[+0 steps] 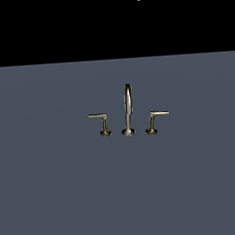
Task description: Turn on the faucet by rotating a designated handle.
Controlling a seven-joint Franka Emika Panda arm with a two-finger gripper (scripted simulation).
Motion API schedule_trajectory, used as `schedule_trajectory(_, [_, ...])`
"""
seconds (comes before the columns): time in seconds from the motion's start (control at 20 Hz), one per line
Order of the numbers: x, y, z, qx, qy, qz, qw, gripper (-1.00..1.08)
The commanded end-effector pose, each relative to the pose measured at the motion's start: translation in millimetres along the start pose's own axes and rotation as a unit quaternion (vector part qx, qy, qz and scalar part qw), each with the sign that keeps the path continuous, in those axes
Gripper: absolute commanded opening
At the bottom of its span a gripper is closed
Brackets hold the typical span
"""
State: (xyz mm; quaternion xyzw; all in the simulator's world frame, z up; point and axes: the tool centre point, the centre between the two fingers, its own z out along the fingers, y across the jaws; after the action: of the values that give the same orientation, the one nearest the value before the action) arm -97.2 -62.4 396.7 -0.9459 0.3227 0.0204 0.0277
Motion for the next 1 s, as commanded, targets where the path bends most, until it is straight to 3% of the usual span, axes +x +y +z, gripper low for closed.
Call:
schedule_trajectory(0.0, [19,-6,14,0.002,0.001,0.035,0.9994,-1.00])
schedule_trajectory(0.45, [85,-20,73,0.003,0.005,0.161,0.9870,-1.00])
schedule_trajectory(0.95, [150,-23,155,0.002,0.013,0.296,0.9551,-1.00])
